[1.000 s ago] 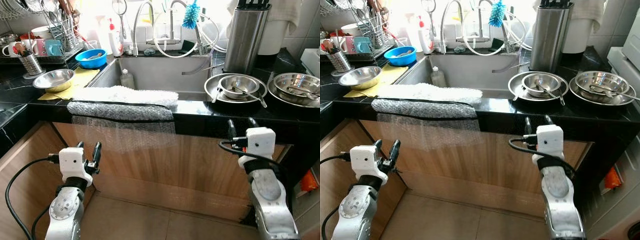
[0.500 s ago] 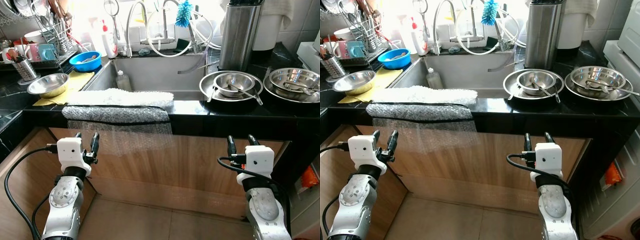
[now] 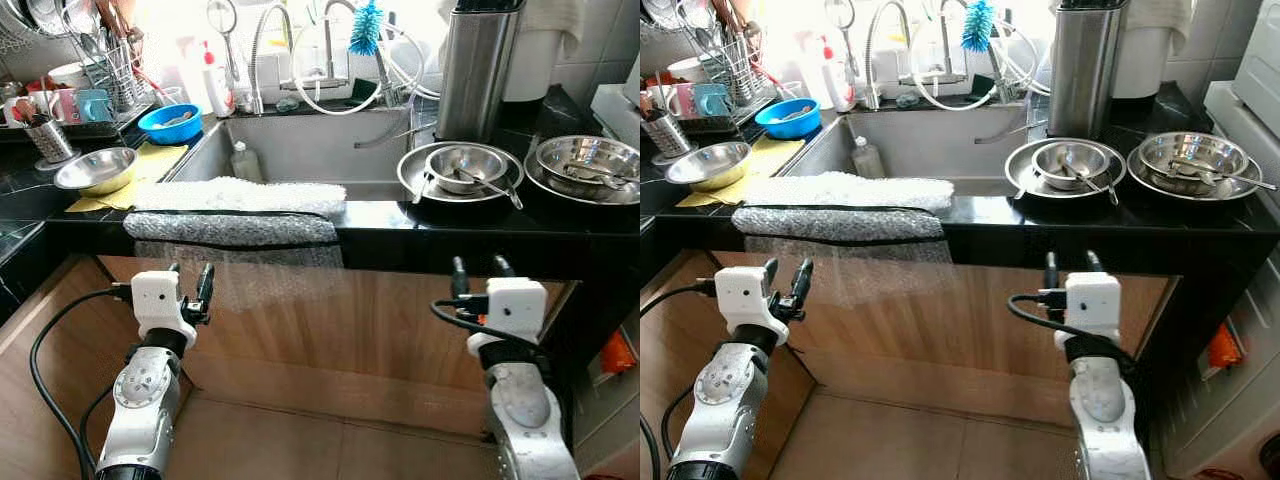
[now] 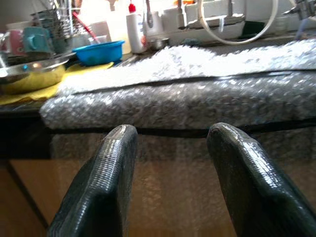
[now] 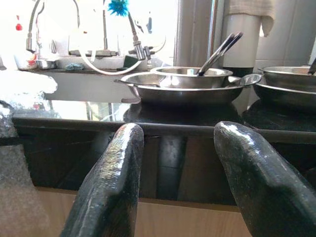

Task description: Kitchen organization

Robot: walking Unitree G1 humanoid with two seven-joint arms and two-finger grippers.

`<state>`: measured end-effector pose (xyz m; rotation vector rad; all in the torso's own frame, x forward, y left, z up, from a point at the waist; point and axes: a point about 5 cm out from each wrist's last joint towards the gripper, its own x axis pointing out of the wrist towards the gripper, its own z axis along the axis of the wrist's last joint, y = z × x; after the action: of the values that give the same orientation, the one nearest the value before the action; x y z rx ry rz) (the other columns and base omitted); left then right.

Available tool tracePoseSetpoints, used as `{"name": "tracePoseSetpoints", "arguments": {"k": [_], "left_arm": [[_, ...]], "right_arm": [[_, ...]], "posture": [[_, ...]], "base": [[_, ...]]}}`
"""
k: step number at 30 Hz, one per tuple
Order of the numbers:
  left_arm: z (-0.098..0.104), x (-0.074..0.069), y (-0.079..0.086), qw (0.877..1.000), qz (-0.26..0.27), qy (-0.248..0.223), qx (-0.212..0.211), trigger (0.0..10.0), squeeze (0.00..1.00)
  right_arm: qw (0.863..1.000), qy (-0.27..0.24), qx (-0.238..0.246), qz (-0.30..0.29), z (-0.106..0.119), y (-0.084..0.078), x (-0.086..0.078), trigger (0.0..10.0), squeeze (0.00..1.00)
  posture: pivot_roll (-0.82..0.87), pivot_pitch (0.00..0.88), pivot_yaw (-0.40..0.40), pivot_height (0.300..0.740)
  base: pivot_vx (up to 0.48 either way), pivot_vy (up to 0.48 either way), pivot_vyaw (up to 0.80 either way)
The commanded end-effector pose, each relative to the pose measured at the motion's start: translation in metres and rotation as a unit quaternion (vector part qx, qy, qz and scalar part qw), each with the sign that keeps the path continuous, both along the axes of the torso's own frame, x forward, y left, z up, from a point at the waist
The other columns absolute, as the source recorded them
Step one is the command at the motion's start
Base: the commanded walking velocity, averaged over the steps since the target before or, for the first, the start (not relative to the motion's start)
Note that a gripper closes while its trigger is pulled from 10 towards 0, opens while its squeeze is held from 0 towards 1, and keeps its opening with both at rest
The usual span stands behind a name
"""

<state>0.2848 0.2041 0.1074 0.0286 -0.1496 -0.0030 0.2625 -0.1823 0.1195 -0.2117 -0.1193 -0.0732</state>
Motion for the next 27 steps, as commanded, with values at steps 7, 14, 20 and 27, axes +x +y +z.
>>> {"name": "tracePoseSetpoints", "arguments": {"k": [7, 14, 20, 27], "left_arm": [[-0.001, 0.0, 0.0, 1.0, 0.007, 0.005, -0.009, 10.0, 0.0], [-0.001, 0.003, -0.005, 1.0, -0.005, 0.013, -0.012, 10.0, 0.0], [0.0, 0.003, -0.004, 1.0, -0.01, 0.015, -0.007, 10.0, 0.0], [0.001, 0.002, -0.006, 1.0, -0.02, 0.015, -0.003, 10.0, 0.0]], "right_arm": [[1.0, -0.001, 0.005, 0.008, 0.003, 0.004, 0.006, 10.0, 0.0], [1.0, 0.004, 0.017, -0.002, -0.001, 0.007, 0.002, 10.0, 0.0], [1.0, 0.012, 0.024, -0.011, -0.003, 0.008, 0.002, 10.0, 0.0], [1.0, 0.004, 0.018, -0.005, -0.001, 0.012, 0.006, 10.0, 0.0]], "posture": [[-0.09, 0.0, 0.124, 0.74], [-0.11, 0.0, 0.147, 0.74], [-0.1, 0.0, 0.153, 0.74], [-0.1, 0.0, 0.152, 0.74]], "base": [[0.0, 0.0, 0.0], [0.0, 0.074, 0.0], [0.0, 0.339, -0.25], [0.0, 0.087, -0.23]]}}
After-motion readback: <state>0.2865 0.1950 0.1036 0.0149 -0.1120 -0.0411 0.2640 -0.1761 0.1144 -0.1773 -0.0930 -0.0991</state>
